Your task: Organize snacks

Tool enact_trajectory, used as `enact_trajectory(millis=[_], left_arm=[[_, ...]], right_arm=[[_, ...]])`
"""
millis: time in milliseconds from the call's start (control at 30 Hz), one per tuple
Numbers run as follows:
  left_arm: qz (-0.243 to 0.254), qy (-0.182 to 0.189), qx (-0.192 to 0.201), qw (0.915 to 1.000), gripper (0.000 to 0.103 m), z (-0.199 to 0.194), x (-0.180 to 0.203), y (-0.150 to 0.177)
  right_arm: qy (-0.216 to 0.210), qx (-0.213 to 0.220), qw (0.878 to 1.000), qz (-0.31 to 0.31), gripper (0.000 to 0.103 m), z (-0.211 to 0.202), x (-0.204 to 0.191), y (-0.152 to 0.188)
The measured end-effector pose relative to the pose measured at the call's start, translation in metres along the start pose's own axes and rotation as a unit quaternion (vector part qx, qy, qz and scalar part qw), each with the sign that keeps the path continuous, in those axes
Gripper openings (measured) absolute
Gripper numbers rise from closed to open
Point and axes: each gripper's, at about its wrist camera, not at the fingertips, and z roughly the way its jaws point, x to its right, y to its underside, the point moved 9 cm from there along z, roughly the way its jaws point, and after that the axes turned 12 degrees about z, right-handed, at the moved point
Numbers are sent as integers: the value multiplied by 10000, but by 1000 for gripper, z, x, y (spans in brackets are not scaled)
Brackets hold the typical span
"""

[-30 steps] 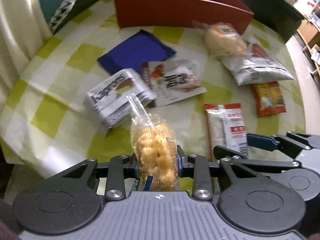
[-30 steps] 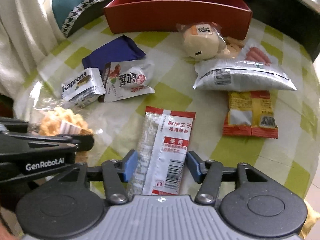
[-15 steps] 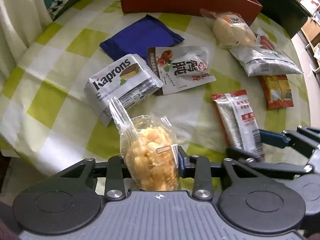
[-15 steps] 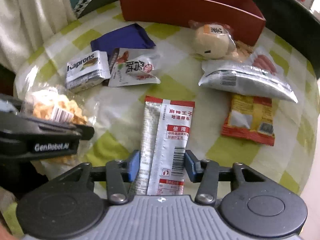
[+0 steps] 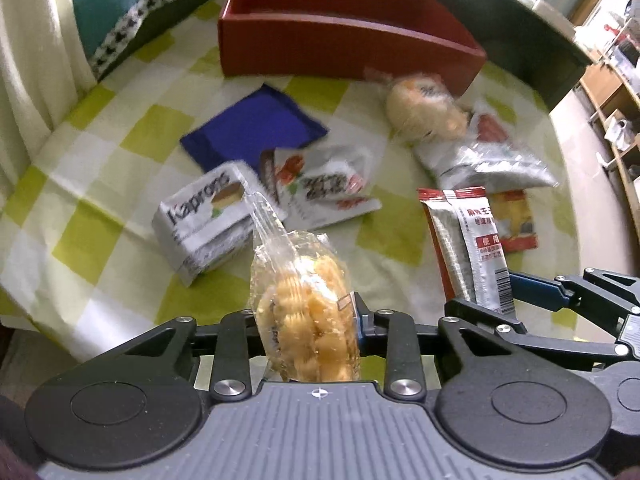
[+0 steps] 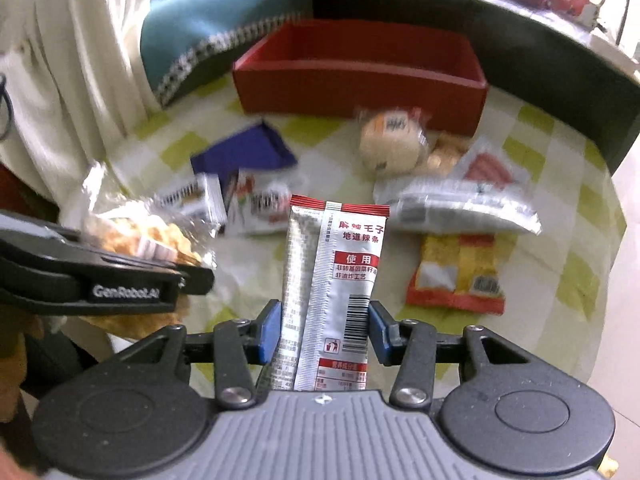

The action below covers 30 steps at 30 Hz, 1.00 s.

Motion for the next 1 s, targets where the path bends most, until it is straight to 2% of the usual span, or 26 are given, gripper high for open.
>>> enact_trajectory(millis=[167,467,800,1000], left_arm=[[80,66,269,9996,38,-15,12,-29],[158,-78,808,9966,38,-21,13,-117],[119,-62,1009,9948,38,16,16,-192],[-53,-38,1092,9940,38,33,2,-226]], right_arm=[[-91,366,9992,122,48,-12,3,-37],[-234,706,9963,427,48,8,22,-114],[-109,824,9954,484,48,48,37,-180],[-126,850,9949,524,48,69,40,-210]])
